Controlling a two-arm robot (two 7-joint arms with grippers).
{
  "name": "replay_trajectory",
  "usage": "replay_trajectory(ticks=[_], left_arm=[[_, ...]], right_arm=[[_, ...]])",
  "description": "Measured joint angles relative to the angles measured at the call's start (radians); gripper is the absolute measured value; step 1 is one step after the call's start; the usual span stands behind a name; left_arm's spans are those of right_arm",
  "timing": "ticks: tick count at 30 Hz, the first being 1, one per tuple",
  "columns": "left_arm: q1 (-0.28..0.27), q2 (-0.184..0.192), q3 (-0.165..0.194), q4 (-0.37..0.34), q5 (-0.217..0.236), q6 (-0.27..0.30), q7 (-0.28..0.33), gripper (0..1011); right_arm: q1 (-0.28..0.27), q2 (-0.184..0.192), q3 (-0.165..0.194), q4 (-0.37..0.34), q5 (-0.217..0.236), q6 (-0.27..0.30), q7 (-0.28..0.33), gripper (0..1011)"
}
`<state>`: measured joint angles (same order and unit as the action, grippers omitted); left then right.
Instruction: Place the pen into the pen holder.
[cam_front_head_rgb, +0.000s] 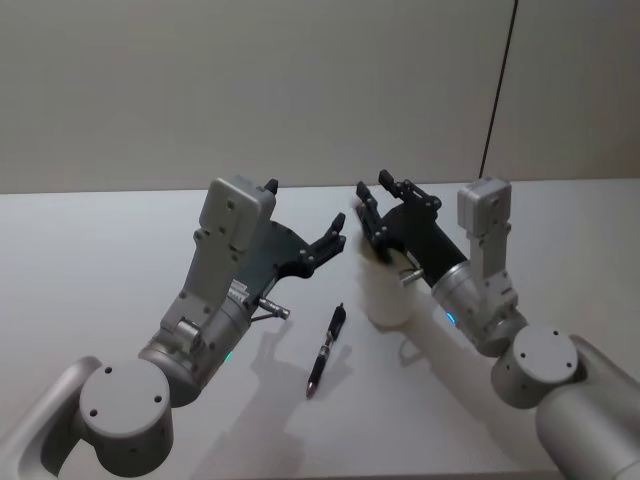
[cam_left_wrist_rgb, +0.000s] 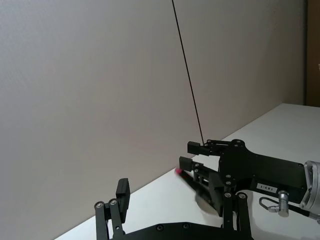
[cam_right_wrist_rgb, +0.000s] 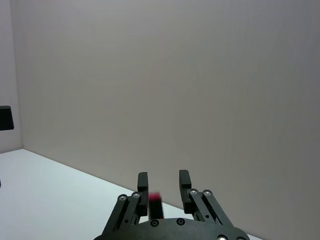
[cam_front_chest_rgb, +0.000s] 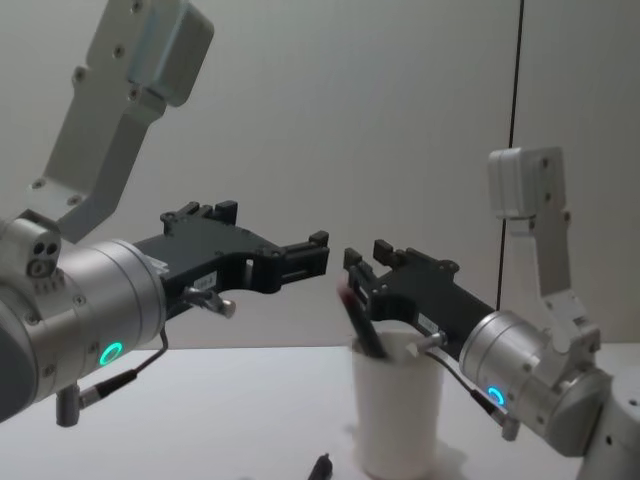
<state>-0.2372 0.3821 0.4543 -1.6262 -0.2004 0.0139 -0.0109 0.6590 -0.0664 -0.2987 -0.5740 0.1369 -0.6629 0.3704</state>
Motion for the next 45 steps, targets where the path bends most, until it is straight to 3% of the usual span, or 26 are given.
replay_trajectory(ticks=[9,11,12,21,23,31,45], left_arm=[[0.000,0.000,0.000,0.000,0.000,0.000,0.000,1000],[0.000,0.000,0.000,0.000,0.000,0.000,0.000,1000],[0.000,0.000,0.000,0.000,0.000,0.000,0.000,1000],[0.000,0.000,0.000,0.000,0.000,0.000,0.000,1000],[0.000,0.000,0.000,0.000,0.000,0.000,0.000,1000],[0.000,0.000,0.000,0.000,0.000,0.000,0.000,1000],[0.000,0.000,0.000,0.000,0.000,0.000,0.000,999]], right_arm=[[0.034,-0.014,0.002,0.069,0.014,-0.029,0.019,629],[0.039,-0.016,0.003,0.077,0.017,-0.033,0.022,659],[0.039,-0.016,0.003,0.077,0.017,-0.033,0.022,727],[0.036,-0.017,0.007,0.064,0.031,-0.031,0.029,956],[0.025,-0.014,0.009,0.038,0.036,-0.020,0.029,999],[-0.038,0.006,0.016,-0.101,0.051,0.047,0.005,1001],[-0.189,0.059,0.037,-0.436,0.074,0.277,-0.130,1001]])
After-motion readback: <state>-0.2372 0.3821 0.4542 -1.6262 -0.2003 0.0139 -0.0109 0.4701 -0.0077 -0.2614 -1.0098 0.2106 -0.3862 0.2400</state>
